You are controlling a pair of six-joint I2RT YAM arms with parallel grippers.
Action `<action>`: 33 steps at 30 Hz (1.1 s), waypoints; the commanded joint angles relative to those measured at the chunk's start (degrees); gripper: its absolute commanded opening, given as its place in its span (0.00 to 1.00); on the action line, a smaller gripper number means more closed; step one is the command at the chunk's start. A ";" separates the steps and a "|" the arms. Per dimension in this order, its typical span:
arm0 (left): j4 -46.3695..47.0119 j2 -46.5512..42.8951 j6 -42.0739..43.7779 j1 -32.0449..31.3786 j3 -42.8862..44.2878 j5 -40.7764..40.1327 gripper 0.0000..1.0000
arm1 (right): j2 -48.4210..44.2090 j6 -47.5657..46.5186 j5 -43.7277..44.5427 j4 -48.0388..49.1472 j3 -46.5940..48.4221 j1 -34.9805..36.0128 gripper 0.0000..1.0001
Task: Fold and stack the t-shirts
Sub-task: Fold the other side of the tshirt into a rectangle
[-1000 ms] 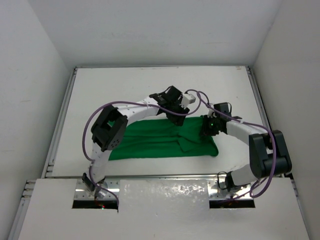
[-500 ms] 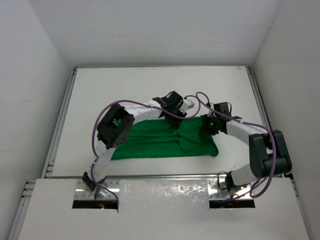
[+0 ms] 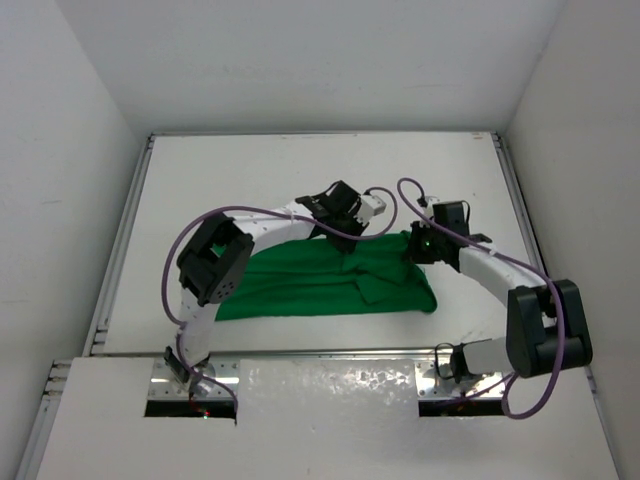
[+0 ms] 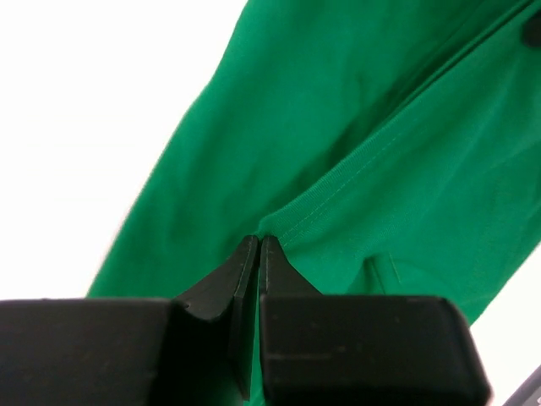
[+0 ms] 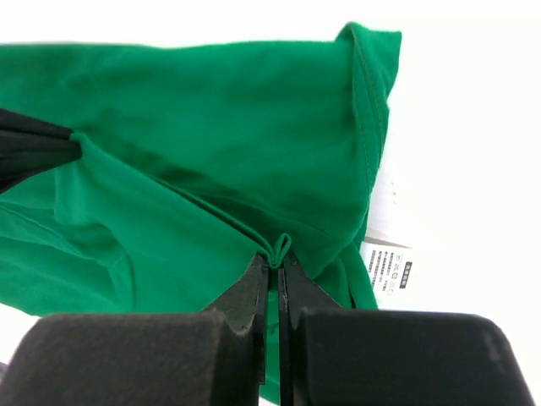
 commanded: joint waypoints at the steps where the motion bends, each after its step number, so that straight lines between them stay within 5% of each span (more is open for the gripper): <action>1: 3.42 -3.87 -0.19 -0.39 -0.87 -0.85 0.00 | -1.13 -0.50 1.44 1.45 1.48 -0.30 0.00; 14: 4.03 0.71 0.77 -0.39 0.18 -6.29 0.00 | 7.22 -3.92 4.60 -1.45 7.46 -0.30 0.01; 18: 4.83 1.14 1.04 -0.48 -0.96 -6.48 0.00 | 9.24 -5.24 5.04 -3.47 9.30 -0.30 0.08; 22: 5.09 -0.26 1.39 -0.57 -1.66 -2.70 0.37 | 8.37 -6.47 4.43 -6.28 10.79 -0.82 0.34; 23: 4.83 -0.96 1.39 -0.48 -1.05 -2.78 0.40 | 7.67 -6.39 3.82 -7.50 11.32 -1.00 0.44; 27: 1.85 -3.85 1.48 1.70 2.02 -3.05 0.50 | 3.19 -4.98 3.63 -11.72 15.36 -4.76 0.57; 33: -5.18 -11.59 2.00 11.36 7.92 1.35 0.60 | -6.74 -1.11 7.93 -22.27 10.64 -11.02 0.57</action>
